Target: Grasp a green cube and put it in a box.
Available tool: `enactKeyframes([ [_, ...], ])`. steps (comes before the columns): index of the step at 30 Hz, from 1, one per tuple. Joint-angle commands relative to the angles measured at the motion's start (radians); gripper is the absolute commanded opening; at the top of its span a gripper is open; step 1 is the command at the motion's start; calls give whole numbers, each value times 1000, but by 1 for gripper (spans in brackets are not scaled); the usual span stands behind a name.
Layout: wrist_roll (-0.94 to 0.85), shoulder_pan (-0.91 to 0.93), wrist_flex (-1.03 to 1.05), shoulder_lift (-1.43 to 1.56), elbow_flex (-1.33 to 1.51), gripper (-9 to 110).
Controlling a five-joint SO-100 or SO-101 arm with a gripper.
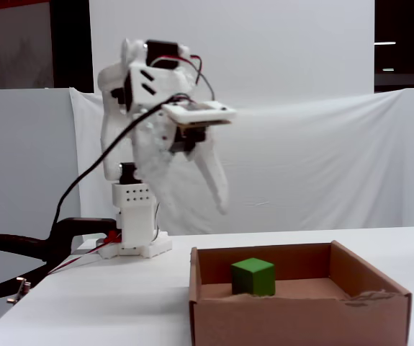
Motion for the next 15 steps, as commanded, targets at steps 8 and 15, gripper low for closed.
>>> enactKeyframes([
  [8, 178, 396, -12, 661, 604, 24],
  [15, 307, 492, 81, 988, 828, 24],
])
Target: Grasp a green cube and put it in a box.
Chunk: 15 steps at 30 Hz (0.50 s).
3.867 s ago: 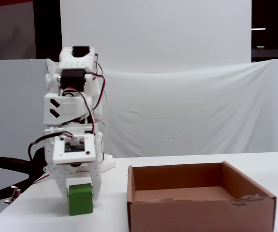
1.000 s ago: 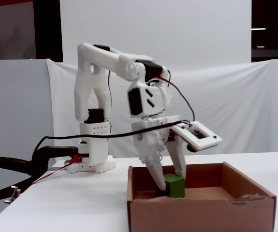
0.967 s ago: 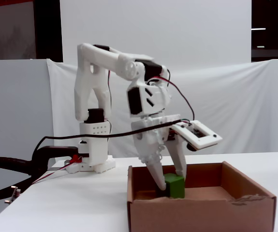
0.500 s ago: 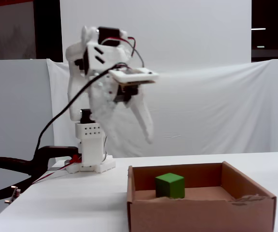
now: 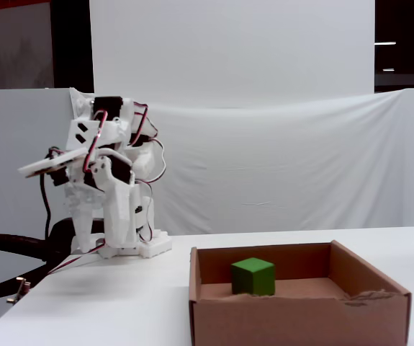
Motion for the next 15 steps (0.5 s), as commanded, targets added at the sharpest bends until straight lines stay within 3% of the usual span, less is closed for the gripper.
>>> enactKeyframes([
  [1, 17, 29, 43, 114, 46, 24],
  [15, 75, 46, 202, 275, 183, 24],
])
